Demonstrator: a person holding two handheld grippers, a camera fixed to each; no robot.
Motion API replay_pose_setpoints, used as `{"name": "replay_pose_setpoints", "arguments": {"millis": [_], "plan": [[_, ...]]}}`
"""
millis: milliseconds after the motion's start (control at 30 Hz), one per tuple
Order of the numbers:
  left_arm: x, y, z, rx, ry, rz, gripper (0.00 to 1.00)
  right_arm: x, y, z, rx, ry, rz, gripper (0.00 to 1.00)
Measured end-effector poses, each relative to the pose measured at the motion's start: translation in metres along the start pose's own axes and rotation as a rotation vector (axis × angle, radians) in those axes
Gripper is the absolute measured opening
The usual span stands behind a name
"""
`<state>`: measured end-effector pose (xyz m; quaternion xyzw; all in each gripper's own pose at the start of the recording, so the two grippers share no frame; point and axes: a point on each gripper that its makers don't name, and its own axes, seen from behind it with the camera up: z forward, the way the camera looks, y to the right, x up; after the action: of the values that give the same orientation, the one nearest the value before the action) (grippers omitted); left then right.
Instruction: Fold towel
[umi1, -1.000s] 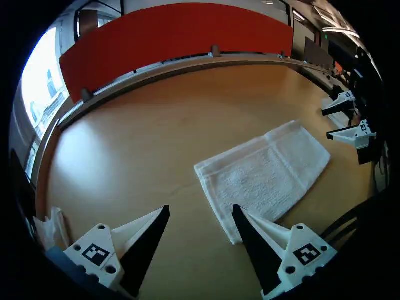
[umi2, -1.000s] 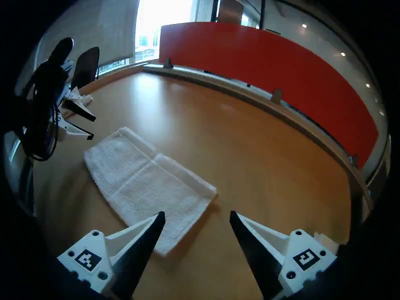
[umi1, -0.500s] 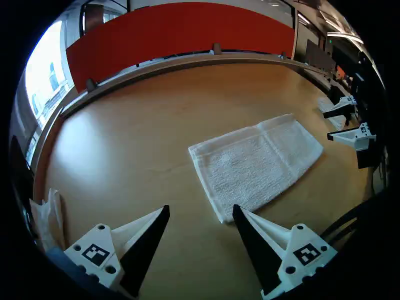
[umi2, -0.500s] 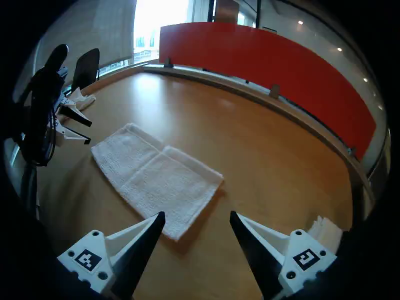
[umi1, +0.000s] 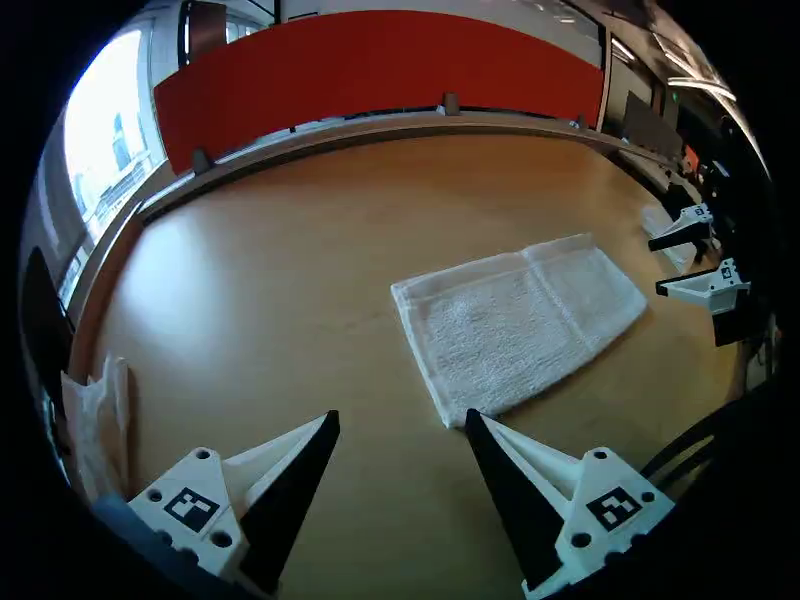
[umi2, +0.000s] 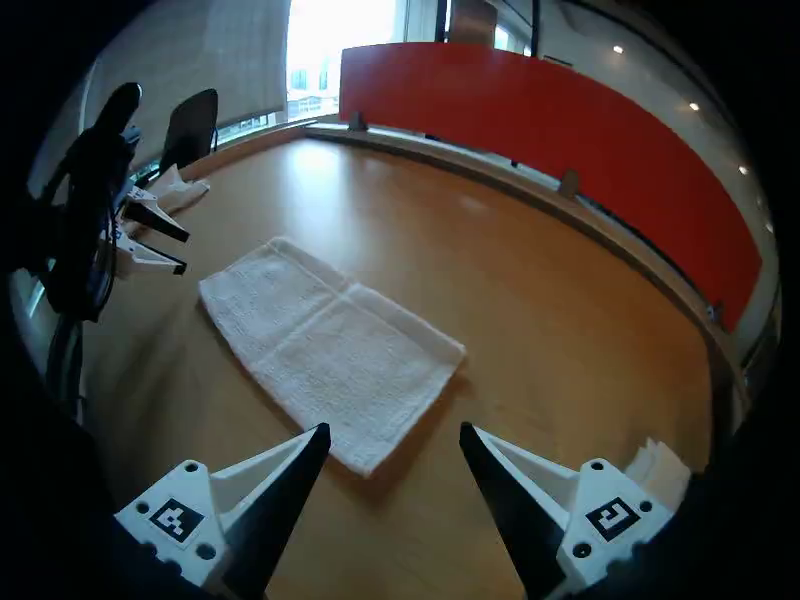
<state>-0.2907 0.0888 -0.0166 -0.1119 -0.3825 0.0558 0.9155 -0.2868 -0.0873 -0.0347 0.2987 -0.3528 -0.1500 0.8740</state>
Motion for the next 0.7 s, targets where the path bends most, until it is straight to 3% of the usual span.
{"name": "replay_pose_setpoints", "arguments": {"millis": [400,700], "plan": [[-0.016,-0.011,-0.022,0.047,0.037,-0.088,0.93,-0.005,-0.006,0.005,0.059,-0.033,-0.065,1.0],[-0.024,-0.021,-0.037,0.084,0.066,-0.114,0.93,-0.004,-0.008,0.008,0.081,-0.046,-0.095,1.0]]}}
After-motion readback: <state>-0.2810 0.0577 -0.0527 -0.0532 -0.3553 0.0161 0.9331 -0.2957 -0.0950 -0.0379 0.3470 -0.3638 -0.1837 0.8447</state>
